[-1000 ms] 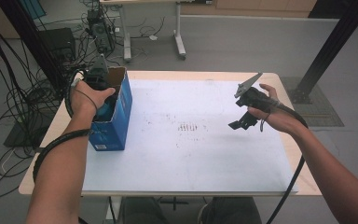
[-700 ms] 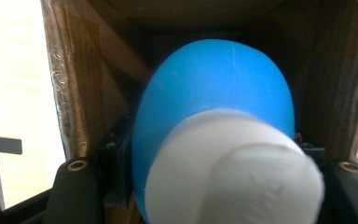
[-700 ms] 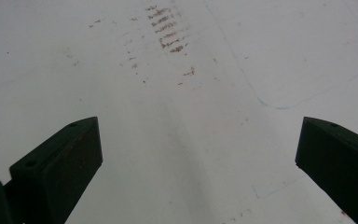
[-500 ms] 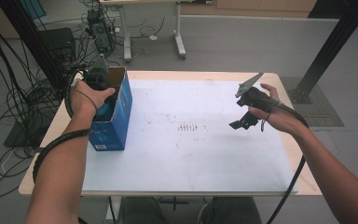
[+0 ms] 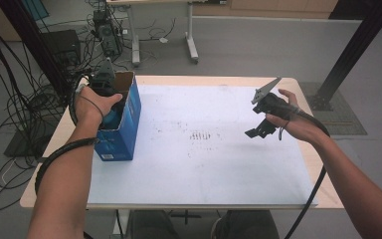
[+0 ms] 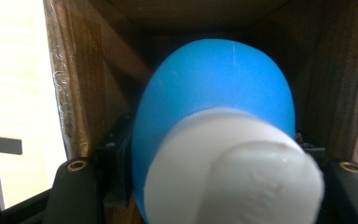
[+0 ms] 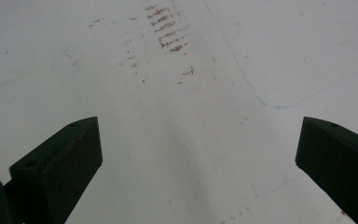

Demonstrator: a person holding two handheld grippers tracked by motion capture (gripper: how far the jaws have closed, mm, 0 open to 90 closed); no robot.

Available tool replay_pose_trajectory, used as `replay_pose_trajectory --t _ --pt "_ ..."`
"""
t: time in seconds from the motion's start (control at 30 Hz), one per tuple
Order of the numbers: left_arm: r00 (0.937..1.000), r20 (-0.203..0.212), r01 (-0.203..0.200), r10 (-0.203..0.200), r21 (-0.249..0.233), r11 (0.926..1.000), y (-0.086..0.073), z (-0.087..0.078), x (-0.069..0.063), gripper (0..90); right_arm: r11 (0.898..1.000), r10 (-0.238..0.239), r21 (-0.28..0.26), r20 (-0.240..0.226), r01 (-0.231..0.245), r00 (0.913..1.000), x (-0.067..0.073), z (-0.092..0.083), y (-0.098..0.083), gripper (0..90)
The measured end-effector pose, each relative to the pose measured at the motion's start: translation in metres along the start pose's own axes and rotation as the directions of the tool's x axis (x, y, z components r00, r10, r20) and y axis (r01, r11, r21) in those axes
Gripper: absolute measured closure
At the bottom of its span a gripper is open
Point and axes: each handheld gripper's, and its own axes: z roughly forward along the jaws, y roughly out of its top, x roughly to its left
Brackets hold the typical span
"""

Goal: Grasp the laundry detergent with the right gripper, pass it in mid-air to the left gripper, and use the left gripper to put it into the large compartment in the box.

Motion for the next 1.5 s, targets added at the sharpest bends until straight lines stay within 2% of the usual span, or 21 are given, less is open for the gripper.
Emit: replay_pose_trajectory --t 1.5 --pt "1.0000 -0.006 -0.002 0.002 -0.007 1.0000 -0.0008 0.0004 -0.0005 34.9 1.000 -0.006 -0.003 0.011 0.006 0.9999 -0.0005 -0.0043 0.0006 0.4"
